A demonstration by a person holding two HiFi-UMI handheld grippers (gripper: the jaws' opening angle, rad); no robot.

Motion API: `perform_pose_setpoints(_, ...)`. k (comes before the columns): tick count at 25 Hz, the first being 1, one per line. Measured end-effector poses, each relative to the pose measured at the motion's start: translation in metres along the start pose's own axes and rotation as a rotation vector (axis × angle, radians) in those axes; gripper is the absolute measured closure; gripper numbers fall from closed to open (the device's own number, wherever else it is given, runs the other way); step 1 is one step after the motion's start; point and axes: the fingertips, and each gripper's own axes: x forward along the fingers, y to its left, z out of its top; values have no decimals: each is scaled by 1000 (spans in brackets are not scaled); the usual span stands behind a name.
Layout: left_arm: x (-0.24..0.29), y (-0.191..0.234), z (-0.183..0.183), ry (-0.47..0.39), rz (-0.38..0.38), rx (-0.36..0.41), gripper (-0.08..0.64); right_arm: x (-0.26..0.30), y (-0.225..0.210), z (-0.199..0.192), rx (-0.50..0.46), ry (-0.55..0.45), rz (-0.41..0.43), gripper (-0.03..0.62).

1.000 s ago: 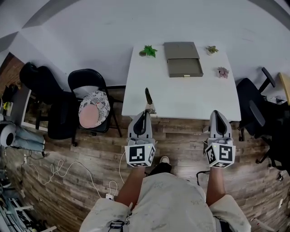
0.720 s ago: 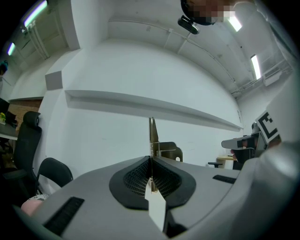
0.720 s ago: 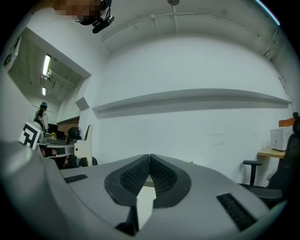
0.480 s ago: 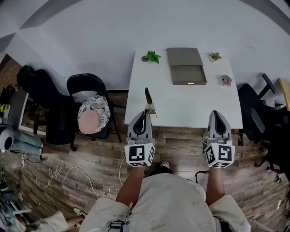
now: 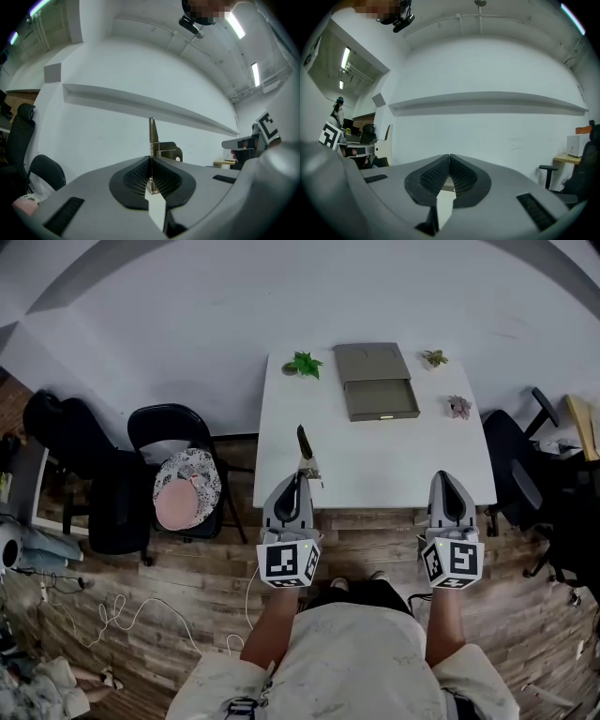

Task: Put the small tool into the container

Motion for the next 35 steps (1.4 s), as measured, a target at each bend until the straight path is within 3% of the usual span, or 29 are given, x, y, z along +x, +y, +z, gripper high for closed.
perform_pose_setpoints(11, 9, -1, 2, -11, -21, 3, 554, 5, 2, 9, -40, -10, 17, 575)
perform_pose_setpoints(22, 38, -13, 1, -22, -11, 23, 554, 26, -33, 0, 6, -21, 8, 575)
perform_pose_setpoints(35, 122, -33, 0, 3, -26, 57, 554, 85, -91, -3, 39, -20, -16, 575)
